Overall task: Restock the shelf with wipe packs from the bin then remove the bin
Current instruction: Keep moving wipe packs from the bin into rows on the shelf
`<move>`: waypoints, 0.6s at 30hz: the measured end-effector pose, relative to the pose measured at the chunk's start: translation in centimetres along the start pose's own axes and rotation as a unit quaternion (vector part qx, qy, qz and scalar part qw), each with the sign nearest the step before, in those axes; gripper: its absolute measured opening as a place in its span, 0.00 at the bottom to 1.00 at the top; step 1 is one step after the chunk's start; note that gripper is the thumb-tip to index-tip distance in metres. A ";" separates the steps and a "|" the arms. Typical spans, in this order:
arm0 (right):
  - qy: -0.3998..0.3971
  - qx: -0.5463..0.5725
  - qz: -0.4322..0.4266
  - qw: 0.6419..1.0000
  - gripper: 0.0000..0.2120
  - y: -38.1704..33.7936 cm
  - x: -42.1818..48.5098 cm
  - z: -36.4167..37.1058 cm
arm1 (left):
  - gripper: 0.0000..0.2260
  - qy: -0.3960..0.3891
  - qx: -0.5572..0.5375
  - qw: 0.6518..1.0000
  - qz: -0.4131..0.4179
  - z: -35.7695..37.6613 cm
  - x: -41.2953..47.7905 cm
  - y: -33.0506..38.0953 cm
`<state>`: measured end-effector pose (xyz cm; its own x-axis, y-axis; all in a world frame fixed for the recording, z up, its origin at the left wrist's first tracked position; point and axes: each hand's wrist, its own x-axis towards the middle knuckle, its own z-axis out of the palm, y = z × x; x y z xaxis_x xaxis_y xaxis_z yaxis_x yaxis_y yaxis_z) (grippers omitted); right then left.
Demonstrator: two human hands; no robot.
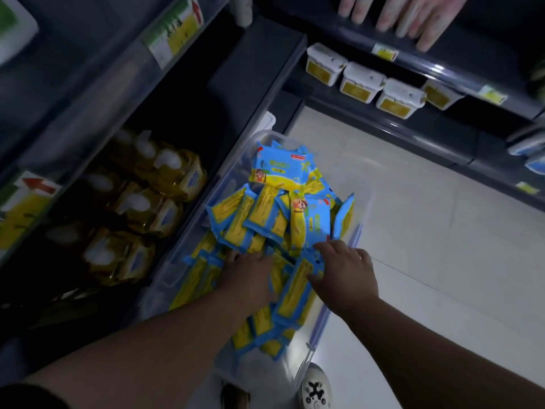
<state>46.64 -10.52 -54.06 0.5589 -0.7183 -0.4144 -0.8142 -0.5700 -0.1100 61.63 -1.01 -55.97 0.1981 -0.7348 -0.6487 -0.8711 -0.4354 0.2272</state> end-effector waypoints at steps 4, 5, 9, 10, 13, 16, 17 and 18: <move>-0.002 -0.012 -0.004 1.000 0.24 0.1 -0.7 0.1 | 0.34 0.044 0.002 0.999 0.002 0.7 0.0 0.4; -0.001 -0.009 -0.003 1.000 0.24 0.0 -0.7 0.0 | 0.32 0.052 -0.011 0.999 0.004 0.5 -0.1 0.5; 0.031 0.054 -0.022 0.998 0.21 -0.4 -0.3 -0.5 | 0.22 0.091 -0.180 0.979 -0.021 -1.8 -0.9 0.7; 0.044 0.115 -0.020 0.992 0.20 -0.6 -0.2 -0.8 | 0.20 0.125 -0.223 0.966 -0.025 -2.6 -1.3 0.7; 0.034 0.333 0.026 0.942 0.17 -2.1 0.1 -2.1 | 0.16 0.242 -0.300 0.923 0.006 -4.3 -2.3 0.7; -0.037 0.530 0.063 0.845 0.15 -3.9 0.0 -3.7 | 0.15 0.278 -0.319 0.904 0.068 -4.9 -3.4 1.5; -0.061 0.585 0.079 0.805 0.15 -4.3 0.0 -4.2 | 0.16 0.273 -0.321 0.903 0.083 -4.7 -3.7 1.8; -0.081 0.626 0.091 0.770 0.15 -4.6 -0.1 -4.5 | 0.17 0.264 -0.327 0.903 0.093 -4.3 -3.9 2.0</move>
<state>51.03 -9.68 -49.46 0.4735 -0.6234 -0.6223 -0.4476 0.4381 -0.7795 61.06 -1.20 -49.88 0.4127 -0.8973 -0.1569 -0.4948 -0.3654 0.7884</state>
